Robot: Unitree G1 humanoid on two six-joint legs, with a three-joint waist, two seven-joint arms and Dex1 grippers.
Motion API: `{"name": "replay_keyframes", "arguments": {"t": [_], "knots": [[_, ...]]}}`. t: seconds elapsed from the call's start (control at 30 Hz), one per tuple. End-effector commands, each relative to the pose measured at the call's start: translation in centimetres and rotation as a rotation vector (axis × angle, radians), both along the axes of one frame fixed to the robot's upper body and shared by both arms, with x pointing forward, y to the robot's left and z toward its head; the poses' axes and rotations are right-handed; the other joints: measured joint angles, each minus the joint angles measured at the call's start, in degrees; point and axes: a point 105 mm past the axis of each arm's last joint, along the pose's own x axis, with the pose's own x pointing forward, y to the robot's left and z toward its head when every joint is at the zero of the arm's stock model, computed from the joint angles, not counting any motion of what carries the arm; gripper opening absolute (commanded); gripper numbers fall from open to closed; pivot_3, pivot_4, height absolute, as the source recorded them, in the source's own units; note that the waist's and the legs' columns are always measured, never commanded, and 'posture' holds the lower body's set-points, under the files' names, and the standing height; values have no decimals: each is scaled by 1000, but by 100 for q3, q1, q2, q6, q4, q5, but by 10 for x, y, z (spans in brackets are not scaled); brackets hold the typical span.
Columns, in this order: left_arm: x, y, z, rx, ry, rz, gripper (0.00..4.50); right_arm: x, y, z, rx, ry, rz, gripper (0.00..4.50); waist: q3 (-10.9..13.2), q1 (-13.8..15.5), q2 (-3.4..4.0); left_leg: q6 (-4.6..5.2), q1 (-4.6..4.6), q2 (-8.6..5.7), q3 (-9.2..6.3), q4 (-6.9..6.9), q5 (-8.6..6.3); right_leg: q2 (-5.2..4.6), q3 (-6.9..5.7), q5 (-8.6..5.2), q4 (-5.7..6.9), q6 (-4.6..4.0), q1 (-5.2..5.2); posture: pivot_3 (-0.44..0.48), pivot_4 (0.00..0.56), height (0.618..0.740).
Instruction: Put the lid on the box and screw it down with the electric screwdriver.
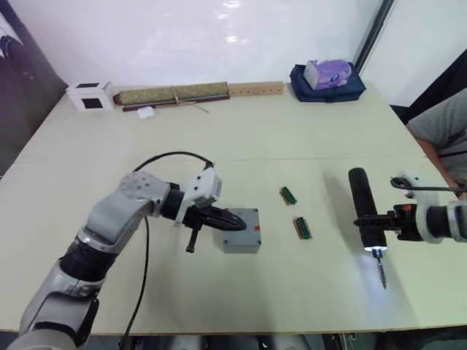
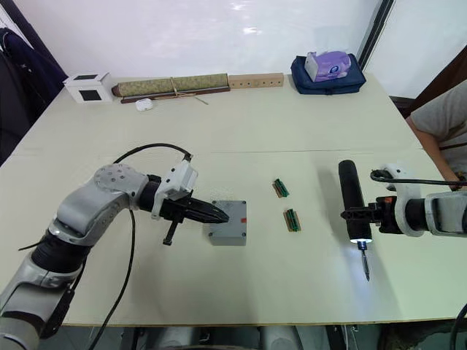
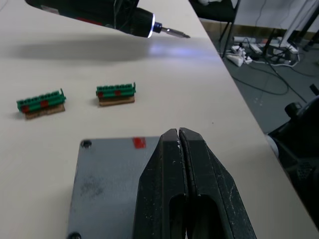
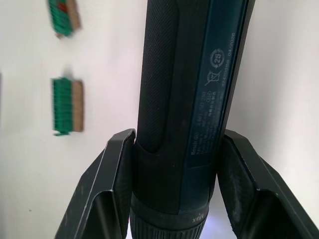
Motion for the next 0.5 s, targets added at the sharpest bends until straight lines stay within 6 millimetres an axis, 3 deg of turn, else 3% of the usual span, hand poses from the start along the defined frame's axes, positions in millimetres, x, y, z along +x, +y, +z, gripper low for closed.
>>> {"name": "replay_keyframes", "arguments": {"t": [0.03, 0.37, 0.43, 0.5], "knots": [[-5, -5, 2, -17, -45, -8, 0, 6, -1, 2, -35, -14, 14, 1850, 0, 2, 1, 0, -2, -1, 0, 2, 0, -2, 0, 2, 0, 3, 0, 0, 150, 740], [1, -6, -1, -27, -43, 29, 0, 20, 11, -5, -13, 6, 30, 1850, 0, 3, 1, 0, -3, -1, -2, 15, 0, 0, -1, 3, 7, 6, 2, 0, 150, 740], [2, -6, -1, -28, -44, 32, 0, 19, 8, -9, -32, 15, 21, 2827, 0, 15, 1, 0, -3, -2, -1, 16, 0, -1, -1, 3, 7, 6, 3, 0, 150, 740], [3, -5, -1, -29, -44, 35, 0, 19, 5, -13, -53, 21, 12, 3299, -1, 18, 0, 0, -3, -2, -3, 21, 0, -2, -4, 4, 5, 6, 10, 0, 150, 740]]}}
